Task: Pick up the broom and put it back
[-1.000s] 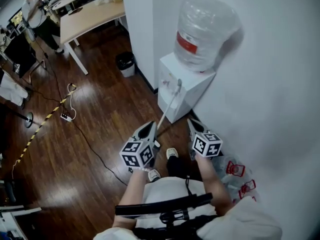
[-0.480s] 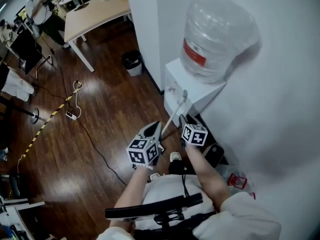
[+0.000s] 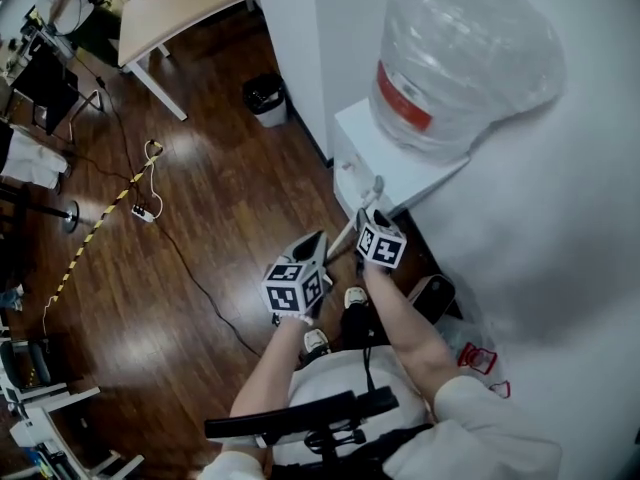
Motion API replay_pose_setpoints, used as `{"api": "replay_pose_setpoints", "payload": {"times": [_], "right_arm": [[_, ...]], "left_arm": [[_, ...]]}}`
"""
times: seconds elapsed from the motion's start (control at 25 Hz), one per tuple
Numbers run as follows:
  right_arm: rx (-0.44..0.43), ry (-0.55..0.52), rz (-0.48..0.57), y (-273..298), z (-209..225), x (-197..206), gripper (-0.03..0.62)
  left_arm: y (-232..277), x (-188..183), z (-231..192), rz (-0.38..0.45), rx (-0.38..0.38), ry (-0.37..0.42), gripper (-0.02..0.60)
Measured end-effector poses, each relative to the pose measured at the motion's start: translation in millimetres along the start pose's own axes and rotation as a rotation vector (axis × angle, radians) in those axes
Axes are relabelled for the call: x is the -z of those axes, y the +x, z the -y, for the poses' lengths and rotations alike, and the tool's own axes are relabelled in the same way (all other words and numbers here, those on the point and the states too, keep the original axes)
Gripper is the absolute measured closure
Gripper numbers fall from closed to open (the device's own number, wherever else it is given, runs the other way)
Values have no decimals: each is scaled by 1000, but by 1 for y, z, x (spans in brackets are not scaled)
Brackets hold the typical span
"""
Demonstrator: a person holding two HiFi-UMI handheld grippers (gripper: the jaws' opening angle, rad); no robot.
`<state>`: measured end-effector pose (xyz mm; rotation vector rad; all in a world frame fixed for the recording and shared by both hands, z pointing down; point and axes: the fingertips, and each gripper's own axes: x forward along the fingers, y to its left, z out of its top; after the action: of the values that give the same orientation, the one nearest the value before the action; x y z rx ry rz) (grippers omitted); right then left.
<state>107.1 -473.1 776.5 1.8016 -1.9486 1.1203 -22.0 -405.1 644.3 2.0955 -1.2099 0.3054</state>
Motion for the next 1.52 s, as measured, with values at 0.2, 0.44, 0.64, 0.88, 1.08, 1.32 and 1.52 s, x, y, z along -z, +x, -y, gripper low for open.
{"api": "replay_pose_setpoints", "payload": {"times": [0.2,0.44,0.64,0.88,1.08,1.32,1.52], "right_arm": [[15,-6,3,21,3,-2,382],[14,-24,-21,34,3,-6,412],[0,-66,-34,30,-3,-1,462],[-79,-137,-40,7,-29,14,464],[-209,-238,-74,-38,-78,43,464],[-295,-387,-47,-106,-140,40,464],[-351,-454,66,-169,-193,-10,464]], "left_arm": [[9,3,-1,-15,-2,-28,588],[10,4,-7,-19,-26,-48,588],[2,2,-11,-7,-45,-56,588],[-15,6,-17,29,-62,-72,588],[-57,16,-23,69,-71,-86,588],[-112,15,-28,130,-84,-50,588],[-158,-3,-25,205,-95,0,588]]}}
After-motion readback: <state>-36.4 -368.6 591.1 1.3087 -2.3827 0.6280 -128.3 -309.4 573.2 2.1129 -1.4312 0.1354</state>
